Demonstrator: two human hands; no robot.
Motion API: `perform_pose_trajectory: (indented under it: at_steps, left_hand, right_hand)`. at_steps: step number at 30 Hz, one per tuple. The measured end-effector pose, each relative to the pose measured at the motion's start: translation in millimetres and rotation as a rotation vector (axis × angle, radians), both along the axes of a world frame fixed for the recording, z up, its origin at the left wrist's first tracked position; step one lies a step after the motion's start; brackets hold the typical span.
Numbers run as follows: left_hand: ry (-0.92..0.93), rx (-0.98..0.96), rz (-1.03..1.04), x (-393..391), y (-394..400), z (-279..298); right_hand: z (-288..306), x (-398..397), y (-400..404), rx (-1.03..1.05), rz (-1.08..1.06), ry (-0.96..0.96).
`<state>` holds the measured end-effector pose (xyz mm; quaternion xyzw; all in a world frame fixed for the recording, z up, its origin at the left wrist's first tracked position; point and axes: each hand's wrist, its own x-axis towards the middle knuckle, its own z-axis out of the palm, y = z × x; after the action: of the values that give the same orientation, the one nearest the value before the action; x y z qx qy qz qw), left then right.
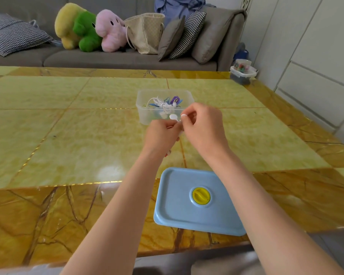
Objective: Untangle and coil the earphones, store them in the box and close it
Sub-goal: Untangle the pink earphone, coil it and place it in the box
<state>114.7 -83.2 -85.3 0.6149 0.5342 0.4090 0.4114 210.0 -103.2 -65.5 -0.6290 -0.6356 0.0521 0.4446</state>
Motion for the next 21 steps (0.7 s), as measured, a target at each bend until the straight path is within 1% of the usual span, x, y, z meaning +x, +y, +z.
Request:
perform_pose_trajectory:
  at_steps: [2, 4, 5, 6, 8, 10, 11, 14, 17, 21]
  left_hand:
    - [-0.103, -0.011, 0.041, -2.3, 1.1, 3.2]
    - [-0.327, -0.109, 0.039, -3.8, 1.9, 7.3]
    - [-0.445, -0.166, 0.033, -4.9, 2.7, 9.1]
    - [-0.53, -0.213, 0.028, -5.8, 4.7, 9.0]
    - [-0.633, -0.256, 0.031, -6.6, 8.0, 4.8]
    - [-0.71, -0.261, 0.029, -4.3, 11.2, -1.7]
    - [-0.726, -0.264, 0.014, -3.0, 12.3, -5.2]
    - [-0.673, -0.258, 0.002, -1.5, 12.4, -11.7]
    - [-0.654, -0.182, 0.036, 0.3, 11.7, -11.4]
    - [-0.65, -0.101, 0.022, 3.0, 10.6, -10.5]
  right_hand:
    - [2.2, -1.7, 2.5, -0.058, 0.013, 0.335]
    - [3.9, -0.2, 2.9, -0.127, 0.051, 0.633]
    - [4.1, -0.1, 3.3, -0.147, 0.074, 0.718]
    - [4.4, -0.5, 3.8, -0.156, 0.093, 0.747]
    - [2.7, -4.1, 5.0, -0.165, 0.122, 0.687]
    - [-0.8, -6.2, 5.4, -0.182, 0.13, 0.631]
    - [-2.6, -6.3, 6.3, -0.201, 0.13, 0.632]
    - [-8.3, -5.0, 8.4, -0.296, 0.14, 0.719]
    - [-11.8, -4.5, 9.8, -0.389, 0.157, 0.846]
    - [-9.2, -2.3, 10.6, -0.412, 0.203, 1.025]
